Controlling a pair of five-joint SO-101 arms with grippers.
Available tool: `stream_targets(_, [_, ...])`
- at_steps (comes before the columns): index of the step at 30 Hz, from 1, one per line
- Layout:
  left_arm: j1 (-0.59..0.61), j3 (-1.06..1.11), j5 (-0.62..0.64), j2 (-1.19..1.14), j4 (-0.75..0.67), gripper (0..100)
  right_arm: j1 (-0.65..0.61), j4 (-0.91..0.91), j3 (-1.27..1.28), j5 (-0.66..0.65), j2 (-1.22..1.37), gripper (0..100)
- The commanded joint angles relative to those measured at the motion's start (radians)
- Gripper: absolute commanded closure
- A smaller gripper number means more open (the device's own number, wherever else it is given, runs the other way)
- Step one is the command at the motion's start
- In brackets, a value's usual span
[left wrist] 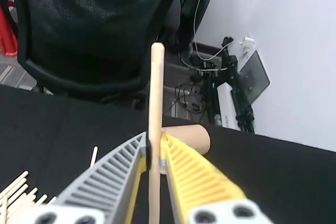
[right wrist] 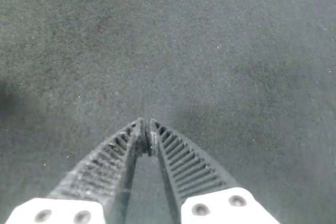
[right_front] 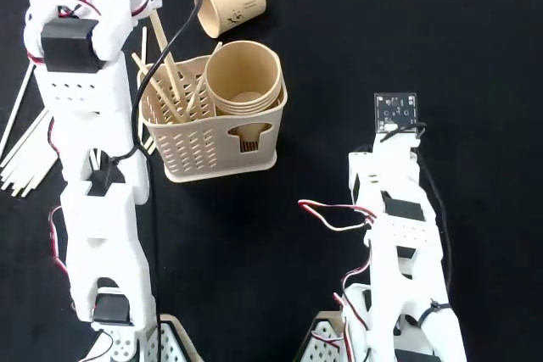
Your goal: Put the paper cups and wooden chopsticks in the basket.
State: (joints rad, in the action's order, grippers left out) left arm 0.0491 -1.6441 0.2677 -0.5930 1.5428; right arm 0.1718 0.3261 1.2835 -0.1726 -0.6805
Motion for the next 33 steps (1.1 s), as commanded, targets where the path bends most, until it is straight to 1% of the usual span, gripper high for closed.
stream_targets(1, [0.001,-0.018,0.008,0.014,0.044,97,-0.011,-0.020,-0.010,-0.009,-0.030,98.6])
stream_targets(4, [-0.001,-0.018,0.003,0.023,0.086,97,-0.011,-0.020,-0.010,-0.009,-0.030,98.6])
stream_targets(9, [0.007,-0.018,0.003,0.014,0.091,96,-0.011,-0.020,-0.010,-0.009,-0.030,98.6])
stream_targets(13, [0.001,-0.018,0.008,0.014,0.094,84,-0.011,-0.020,-0.010,-0.009,-0.030,98.6])
stream_targets(15, [-0.001,-0.018,0.008,0.021,0.094,80,-0.011,-0.020,-0.010,-0.009,-0.030,98.6])
stream_targets(28, [0.005,-0.018,0.002,0.031,0.097,81,-0.011,-0.020,-0.010,-0.009,-0.030,98.6])
stream_targets(33, [0.031,-0.018,0.000,0.152,0.173,80,-0.011,-0.020,-0.010,-0.009,-0.030,98.6])
